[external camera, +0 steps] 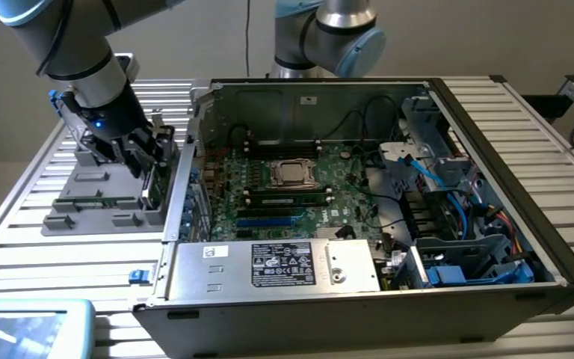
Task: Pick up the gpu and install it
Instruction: 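Pick up the gpu and move the gpu toward the slot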
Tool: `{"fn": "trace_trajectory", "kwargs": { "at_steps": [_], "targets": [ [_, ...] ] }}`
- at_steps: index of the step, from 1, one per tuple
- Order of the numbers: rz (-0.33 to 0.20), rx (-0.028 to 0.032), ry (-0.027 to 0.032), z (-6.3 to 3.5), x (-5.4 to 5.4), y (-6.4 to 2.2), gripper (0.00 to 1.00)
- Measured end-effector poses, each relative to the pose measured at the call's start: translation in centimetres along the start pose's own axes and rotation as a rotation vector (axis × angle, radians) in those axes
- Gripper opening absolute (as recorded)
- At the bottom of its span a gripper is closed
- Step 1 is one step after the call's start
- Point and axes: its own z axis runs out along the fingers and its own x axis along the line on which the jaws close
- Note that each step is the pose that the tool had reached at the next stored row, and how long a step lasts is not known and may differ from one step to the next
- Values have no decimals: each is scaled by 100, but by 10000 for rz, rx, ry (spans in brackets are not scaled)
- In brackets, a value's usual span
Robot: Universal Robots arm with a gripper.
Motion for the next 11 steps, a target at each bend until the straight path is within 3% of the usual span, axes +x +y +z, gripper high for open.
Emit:
{"fn": "trace_trajectory", "kwargs": {
  "at_steps": [11],
  "targets": [
    [214, 39, -41, 87, 13, 58, 52]
  ]
}}
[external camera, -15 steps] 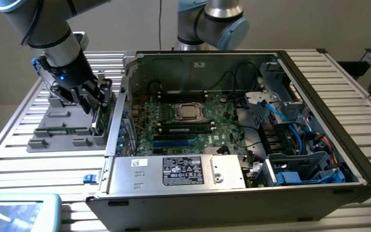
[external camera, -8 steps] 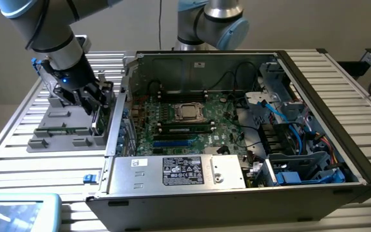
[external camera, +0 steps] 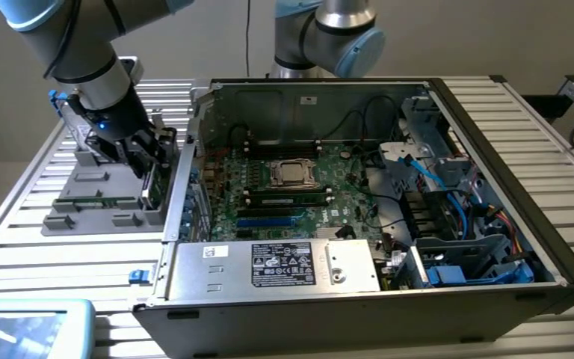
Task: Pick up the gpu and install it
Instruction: 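Pick up the gpu and move the gpu toward the slot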
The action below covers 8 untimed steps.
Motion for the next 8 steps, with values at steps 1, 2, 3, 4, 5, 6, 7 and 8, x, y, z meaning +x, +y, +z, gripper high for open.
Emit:
{"fn": "trace_trajectory", "kwargs": {
  "at_steps": [1, 2, 3, 4, 5, 6, 7, 8],
  "targets": [
    [-6, 13, -15, 5, 1, 4, 52],
    [-12, 25, -29, 10, 1, 6, 52],
    [-19, 35, -33, 14, 1, 5, 52],
    [-24, 43, -36, 17, 1, 5, 52],
    [-29, 45, -37, 19, 2, 4, 52],
    [-37, 46, -36, 20, 2, 4, 52],
    [-53, 44, -36, 22, 2, 5, 52],
    [-70, 42, -34, 24, 3, 4, 52]
  ]
}}
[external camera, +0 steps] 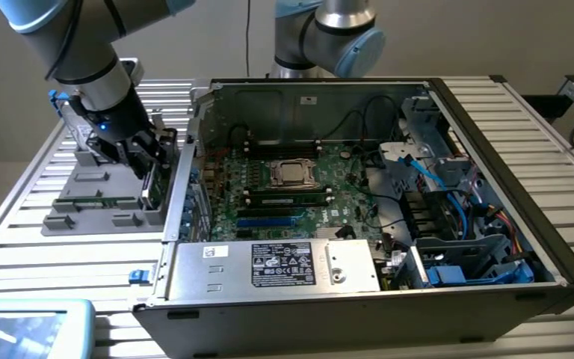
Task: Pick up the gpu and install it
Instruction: 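Pick up the gpu and move the gpu toward the slot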
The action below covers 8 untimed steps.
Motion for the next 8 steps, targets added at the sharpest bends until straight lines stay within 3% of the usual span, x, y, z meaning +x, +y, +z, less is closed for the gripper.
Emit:
{"fn": "trace_trajectory", "kwargs": {
  "at_steps": [8],
  "targets": [
    [-317, -23, 45, 7, 0, -1, 52]
  ]
}}
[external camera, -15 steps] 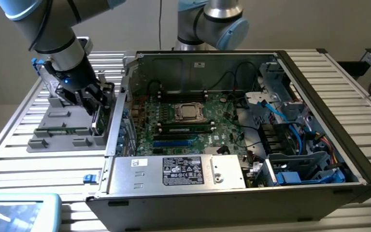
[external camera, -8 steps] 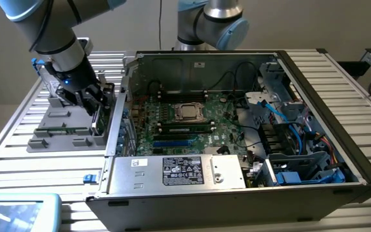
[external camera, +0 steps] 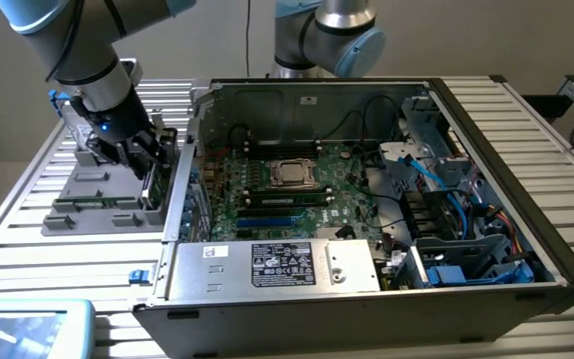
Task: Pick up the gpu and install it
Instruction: 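Pick up the gpu and move the gpu toward the slot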
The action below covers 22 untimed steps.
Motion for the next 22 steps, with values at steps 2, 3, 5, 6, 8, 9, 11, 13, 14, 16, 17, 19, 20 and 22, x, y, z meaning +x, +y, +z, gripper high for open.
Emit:
{"fn": "trace_trajectory", "kwargs": {
  "at_steps": [2, 3, 5, 6, 8, 9, 11, 13, 14, 16, 17, 19, 20, 22],
  "targets": [
    [-36, -3, 5, 4, 0, 0, 52],
    [-53, -6, 5, 8, 0, -1, 52],
    [-78, -5, 11, 12, -3, -2, 52],
    [-85, -5, 12, 13, -10, -1, 52],
    [-91, -7, 12, 16, -19, 0, 52],
    [-92, -6, 13, 17, -19, -1, 52],
    [-102, -5, 15, 20, -19, -1, 52],
    [-113, -7, 16, 24, -19, -2, 52],
    [-116, -6, 17, 25, -19, -2, 52],
    [-126, -8, 17, 27, -20, -2, 52],
    [-135, -9, 18, 27, -23, -4, 50],
    [-154, -10, 6, 29, -26, -4, 50],
    [-171, -13, -16, 31, -26, -4, 42],
    [-200, -15, -67, 33, -26, -5, 42]
  ]
}}
